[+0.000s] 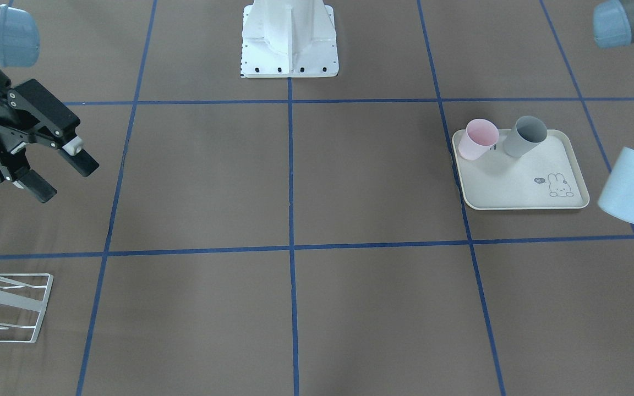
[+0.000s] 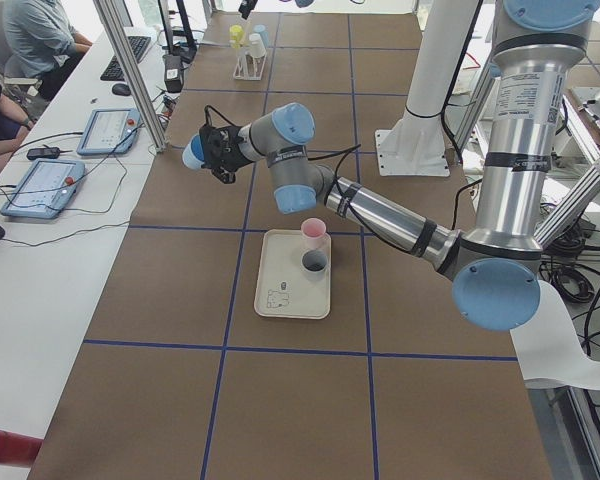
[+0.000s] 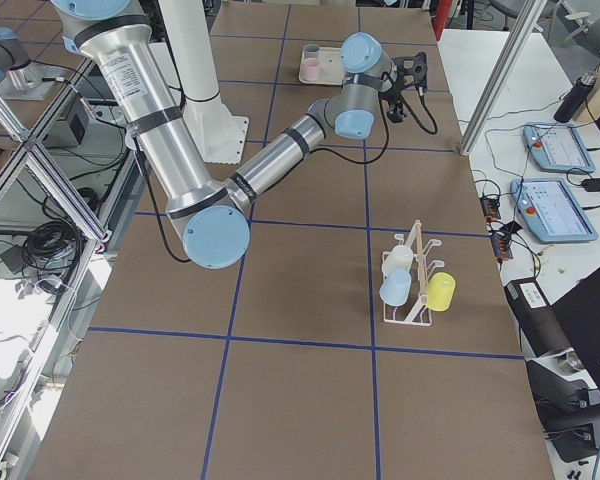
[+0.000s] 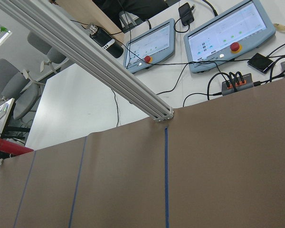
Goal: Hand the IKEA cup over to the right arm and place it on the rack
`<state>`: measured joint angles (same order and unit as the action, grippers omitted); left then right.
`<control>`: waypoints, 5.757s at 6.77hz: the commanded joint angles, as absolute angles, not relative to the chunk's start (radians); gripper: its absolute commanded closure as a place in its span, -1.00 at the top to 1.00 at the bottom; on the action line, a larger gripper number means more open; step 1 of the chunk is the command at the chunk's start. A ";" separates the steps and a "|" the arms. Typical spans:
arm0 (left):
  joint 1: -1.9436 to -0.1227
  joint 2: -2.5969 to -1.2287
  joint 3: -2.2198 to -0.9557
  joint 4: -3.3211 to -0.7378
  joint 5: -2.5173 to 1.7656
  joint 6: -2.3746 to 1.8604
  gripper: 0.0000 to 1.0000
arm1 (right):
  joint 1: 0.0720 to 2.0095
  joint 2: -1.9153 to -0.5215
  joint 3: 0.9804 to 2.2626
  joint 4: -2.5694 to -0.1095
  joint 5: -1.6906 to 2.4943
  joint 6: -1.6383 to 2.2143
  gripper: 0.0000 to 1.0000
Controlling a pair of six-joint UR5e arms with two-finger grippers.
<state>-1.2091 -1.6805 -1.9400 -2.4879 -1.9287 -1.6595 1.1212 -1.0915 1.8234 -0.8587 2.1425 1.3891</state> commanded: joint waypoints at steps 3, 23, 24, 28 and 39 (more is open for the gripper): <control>-0.887 -1.838 -1.979 -2.630 -1.588 -2.234 -1.00 | 0.904 -1.011 1.821 -0.688 1.860 1.722 1.00; -0.413 -2.040 -1.888 -2.873 -1.123 -2.431 1.00 | 0.577 -0.930 1.709 -0.296 1.405 2.023 -1.00; -0.413 -2.039 -1.894 -2.876 -1.124 -2.425 1.00 | 0.580 -0.930 1.709 -0.296 1.405 2.023 -1.00; -0.423 -1.946 -2.009 -2.879 -1.127 -2.367 1.00 | 0.725 -0.983 1.698 -0.296 1.472 2.025 -1.00; -0.756 -1.680 -2.155 -2.366 -1.662 -1.666 0.99 | 1.136 -1.186 1.409 -0.598 1.560 0.836 -1.00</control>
<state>-0.7294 -1.6993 -2.1464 -2.4401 -1.5978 -1.7311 1.1112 -1.1714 1.4528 -0.5894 1.5857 0.9788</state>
